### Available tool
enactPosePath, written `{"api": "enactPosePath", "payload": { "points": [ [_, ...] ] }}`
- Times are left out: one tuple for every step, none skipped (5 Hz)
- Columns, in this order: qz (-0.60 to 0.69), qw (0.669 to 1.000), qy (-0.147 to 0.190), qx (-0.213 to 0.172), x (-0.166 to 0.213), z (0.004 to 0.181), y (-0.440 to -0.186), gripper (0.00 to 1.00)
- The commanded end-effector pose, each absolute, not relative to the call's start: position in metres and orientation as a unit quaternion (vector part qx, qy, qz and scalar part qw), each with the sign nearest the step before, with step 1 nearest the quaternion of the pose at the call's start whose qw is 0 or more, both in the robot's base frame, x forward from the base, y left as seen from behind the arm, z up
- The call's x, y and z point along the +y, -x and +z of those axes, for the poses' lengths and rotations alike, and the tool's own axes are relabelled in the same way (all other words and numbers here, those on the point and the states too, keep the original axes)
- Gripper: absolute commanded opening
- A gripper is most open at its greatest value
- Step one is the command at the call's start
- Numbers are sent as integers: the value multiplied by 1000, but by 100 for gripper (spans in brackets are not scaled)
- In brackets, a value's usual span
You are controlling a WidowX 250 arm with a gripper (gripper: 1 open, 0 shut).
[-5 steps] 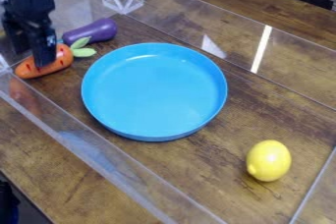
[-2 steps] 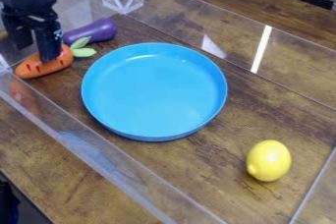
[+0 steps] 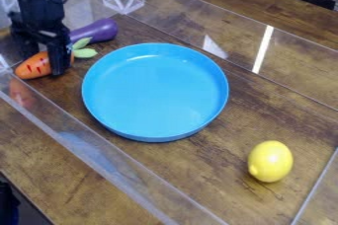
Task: Move the carrot to the right side
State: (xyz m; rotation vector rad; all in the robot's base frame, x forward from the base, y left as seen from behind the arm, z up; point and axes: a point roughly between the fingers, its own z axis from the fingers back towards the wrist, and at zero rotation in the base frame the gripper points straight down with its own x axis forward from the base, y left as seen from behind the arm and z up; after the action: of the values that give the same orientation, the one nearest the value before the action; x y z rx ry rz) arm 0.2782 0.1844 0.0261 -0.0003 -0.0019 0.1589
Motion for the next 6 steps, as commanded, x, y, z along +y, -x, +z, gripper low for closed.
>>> {"api": "enactPosePath", "payload": {
  "points": [
    [107,994,-18,-30,194,39,-289,0],
    [135,990,-18,-36,186,50,-288,0],
    [149,988,-15,-47,176,71,-284,0],
    [164,984,-2,-67,161,105,-278,0],
    [183,980,12,-80,145,135,-269,0],
    [184,978,24,-93,132,145,-272,0]
  ]
}}
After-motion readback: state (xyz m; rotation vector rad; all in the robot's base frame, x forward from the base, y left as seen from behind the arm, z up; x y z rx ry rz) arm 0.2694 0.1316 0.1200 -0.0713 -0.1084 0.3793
